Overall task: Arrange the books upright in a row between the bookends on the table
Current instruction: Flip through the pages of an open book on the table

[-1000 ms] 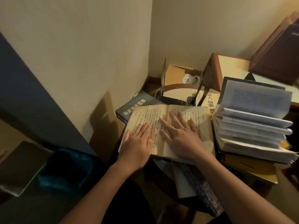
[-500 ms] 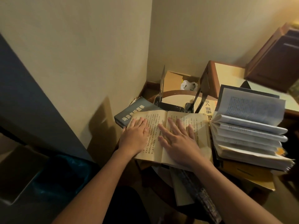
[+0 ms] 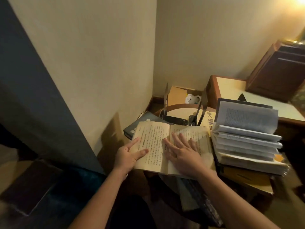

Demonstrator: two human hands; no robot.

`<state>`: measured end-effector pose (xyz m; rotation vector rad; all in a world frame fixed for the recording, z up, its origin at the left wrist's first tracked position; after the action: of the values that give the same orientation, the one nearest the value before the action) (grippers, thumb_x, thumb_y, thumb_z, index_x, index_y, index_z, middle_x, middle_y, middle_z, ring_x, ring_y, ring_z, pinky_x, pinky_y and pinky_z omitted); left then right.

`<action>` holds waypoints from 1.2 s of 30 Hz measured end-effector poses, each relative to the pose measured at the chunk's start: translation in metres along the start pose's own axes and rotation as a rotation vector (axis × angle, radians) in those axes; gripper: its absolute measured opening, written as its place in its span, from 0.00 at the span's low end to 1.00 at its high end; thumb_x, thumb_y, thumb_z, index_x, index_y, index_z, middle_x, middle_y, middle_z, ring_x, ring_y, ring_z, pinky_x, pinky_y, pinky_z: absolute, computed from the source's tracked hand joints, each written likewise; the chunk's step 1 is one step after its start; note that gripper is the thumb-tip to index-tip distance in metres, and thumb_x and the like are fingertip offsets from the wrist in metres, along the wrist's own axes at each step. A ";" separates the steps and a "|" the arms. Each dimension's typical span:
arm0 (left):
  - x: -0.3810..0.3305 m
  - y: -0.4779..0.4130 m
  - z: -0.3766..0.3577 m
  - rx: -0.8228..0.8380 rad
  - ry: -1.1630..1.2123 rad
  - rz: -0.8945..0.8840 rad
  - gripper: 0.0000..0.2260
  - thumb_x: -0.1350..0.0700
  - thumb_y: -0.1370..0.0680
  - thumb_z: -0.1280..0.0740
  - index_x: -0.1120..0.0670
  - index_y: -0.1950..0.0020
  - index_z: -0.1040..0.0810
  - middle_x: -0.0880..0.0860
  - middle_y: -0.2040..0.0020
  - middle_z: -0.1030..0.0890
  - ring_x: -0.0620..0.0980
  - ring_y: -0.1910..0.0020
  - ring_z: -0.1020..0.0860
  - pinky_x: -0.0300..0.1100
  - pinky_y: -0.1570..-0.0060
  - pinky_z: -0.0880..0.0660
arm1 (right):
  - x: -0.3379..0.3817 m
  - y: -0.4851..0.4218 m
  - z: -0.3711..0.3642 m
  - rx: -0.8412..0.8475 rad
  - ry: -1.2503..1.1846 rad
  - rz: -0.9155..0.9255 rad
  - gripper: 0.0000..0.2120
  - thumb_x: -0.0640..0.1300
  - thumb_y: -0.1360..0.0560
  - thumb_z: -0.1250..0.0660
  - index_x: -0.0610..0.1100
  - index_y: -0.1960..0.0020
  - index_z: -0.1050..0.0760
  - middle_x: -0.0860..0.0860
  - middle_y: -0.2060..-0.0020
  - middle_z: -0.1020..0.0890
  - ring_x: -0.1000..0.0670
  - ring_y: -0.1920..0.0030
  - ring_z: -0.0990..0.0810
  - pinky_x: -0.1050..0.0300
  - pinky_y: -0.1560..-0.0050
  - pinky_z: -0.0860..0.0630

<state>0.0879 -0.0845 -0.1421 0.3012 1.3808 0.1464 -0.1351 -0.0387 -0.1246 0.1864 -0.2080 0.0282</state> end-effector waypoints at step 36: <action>-0.020 0.036 0.027 0.155 -0.382 -0.121 0.28 0.60 0.27 0.23 0.45 0.29 0.25 0.49 0.34 0.24 0.51 0.40 0.22 0.47 0.44 0.19 | -0.010 0.091 0.001 -0.171 -0.523 -0.486 0.42 0.59 0.34 0.21 0.61 0.25 0.38 0.43 0.28 0.39 0.39 0.29 0.39 0.40 0.31 0.32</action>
<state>0.1138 -0.0589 -0.1085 0.3537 1.0282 -0.1151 -0.1493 0.0508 -0.1090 0.0667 -0.6790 -0.5246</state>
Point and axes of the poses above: each hand's wrist, its own y-axis away from the middle knuckle, its own z-axis out of the back of the hand, x = y × z, the point moved 1 cm from there along -y, towards the middle knuckle
